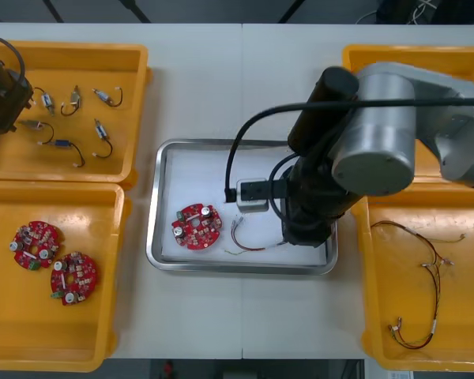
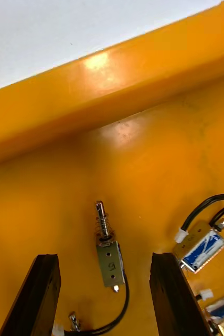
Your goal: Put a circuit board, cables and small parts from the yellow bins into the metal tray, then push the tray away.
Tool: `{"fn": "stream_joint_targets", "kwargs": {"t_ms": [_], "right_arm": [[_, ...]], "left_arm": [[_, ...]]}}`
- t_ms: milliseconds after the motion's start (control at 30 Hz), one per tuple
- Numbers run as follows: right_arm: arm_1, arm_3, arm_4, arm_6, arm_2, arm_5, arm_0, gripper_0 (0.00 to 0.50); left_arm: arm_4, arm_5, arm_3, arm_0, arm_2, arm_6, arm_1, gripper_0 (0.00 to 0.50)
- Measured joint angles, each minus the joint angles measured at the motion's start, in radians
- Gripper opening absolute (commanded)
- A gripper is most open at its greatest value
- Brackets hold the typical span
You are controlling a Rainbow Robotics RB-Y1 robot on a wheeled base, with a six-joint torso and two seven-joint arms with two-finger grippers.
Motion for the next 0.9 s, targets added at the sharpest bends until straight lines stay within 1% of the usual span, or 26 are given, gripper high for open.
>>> {"fn": "stream_joint_targets", "kwargs": {"t_ms": [67, 133, 300, 400, 533, 633, 700, 900], "right_arm": [[-0.023, -0.001, -0.041, -0.006, -0.045, 0.023, 0.000, 0.500], [-0.045, -0.002, -0.071, -0.038, -0.084, 0.040, 0.000, 0.500], [-0.110, -0.003, -0.148, -0.203, -0.153, 0.063, 0.000, 0.500], [-0.154, -0.003, -0.174, -0.259, -0.184, 0.072, 0.000, 0.500], [-0.207, -0.004, -0.189, -0.323, -0.208, 0.094, 0.000, 0.500], [-0.247, -0.003, -0.193, -0.466, -0.219, 0.102, 0.000, 0.500], [-0.267, 0.002, -0.195, -0.535, -0.223, 0.107, 0.000, 0.500], [-0.305, 0.056, -0.198, -0.582, -0.229, 0.117, 0.000, 0.500]], "left_arm": [[0.000, -0.014, 0.017, 0.000, -0.005, -0.010, -0.012, 0.500], [0.000, -0.026, 0.032, 0.000, -0.005, -0.011, -0.025, 0.500], [-0.001, -0.053, 0.059, 0.000, -0.005, -0.011, -0.053, 0.500], [-0.003, -0.061, 0.062, 0.000, -0.010, -0.011, -0.061, 0.500], [-0.004, -0.063, 0.063, 0.000, -0.032, -0.011, -0.064, 0.500], [-0.004, -0.063, 0.064, 0.000, -0.048, -0.011, -0.064, 0.500], [-0.004, -0.063, 0.064, 0.000, -0.055, -0.011, -0.064, 0.500], [-0.004, -0.063, 0.066, 0.000, -0.072, -0.011, -0.064, 0.500]]}}
